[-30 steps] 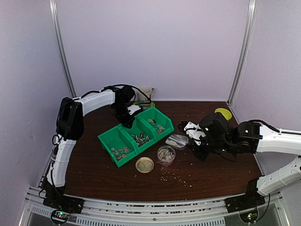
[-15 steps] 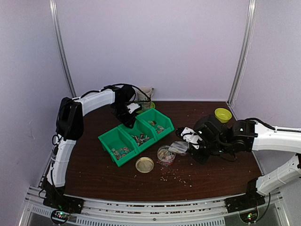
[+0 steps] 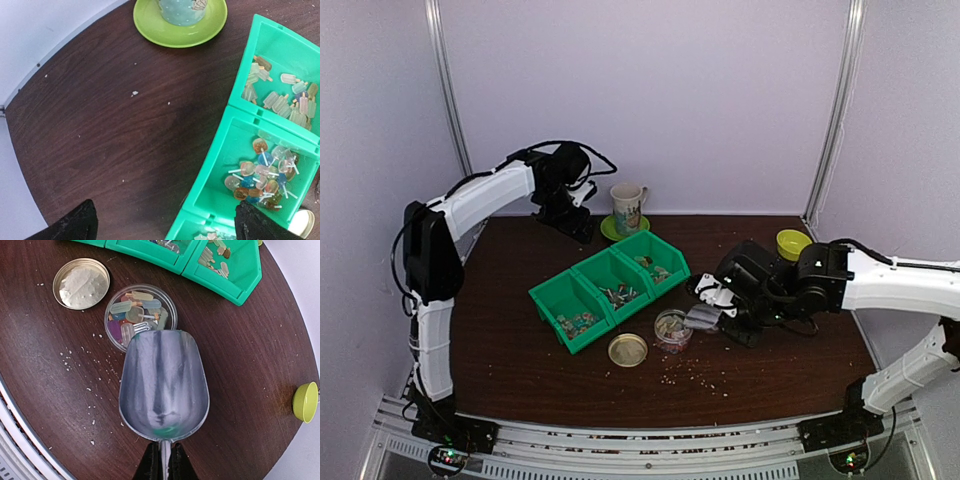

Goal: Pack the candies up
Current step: Place the fake candies in the packing box.

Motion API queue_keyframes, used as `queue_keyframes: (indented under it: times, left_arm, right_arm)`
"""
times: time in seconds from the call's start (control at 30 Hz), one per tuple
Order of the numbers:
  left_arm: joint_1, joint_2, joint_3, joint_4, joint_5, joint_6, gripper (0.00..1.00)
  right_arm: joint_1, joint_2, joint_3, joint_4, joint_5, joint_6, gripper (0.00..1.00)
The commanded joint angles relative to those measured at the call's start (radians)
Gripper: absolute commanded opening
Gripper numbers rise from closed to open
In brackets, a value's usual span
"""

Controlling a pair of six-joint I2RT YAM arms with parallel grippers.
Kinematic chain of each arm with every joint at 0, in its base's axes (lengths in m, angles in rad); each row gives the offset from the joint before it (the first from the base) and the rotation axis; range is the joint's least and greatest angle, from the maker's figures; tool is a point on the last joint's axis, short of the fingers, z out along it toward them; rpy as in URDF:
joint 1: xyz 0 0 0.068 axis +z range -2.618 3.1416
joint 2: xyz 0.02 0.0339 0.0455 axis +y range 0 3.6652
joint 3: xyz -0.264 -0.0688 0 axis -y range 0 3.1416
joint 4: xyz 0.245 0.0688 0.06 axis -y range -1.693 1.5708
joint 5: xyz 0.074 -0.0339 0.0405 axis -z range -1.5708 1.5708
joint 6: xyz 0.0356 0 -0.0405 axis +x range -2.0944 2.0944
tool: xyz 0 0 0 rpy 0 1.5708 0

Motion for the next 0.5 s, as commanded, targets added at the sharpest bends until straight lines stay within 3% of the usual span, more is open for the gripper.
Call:
queue_keyframes:
  times: [0.0, 0.27, 0.47]
  left_arm:
    - [-0.011, -0.129, -0.115, 0.010, -0.034, -0.121, 0.98]
    - [-0.077, -0.390, -0.484, 0.152, -0.055, -0.186, 0.98]
    - [-0.112, -0.510, -0.633, 0.178, -0.078, -0.178, 0.98]
  right_arm:
    - [0.015, 0.027, 0.051, -0.055, 0.047, -0.015, 0.00]
    - [0.030, 0.052, 0.090, -0.096, 0.057, -0.030, 0.00]
    - [0.046, 0.127, 0.173, -0.187, 0.102, -0.058, 0.00]
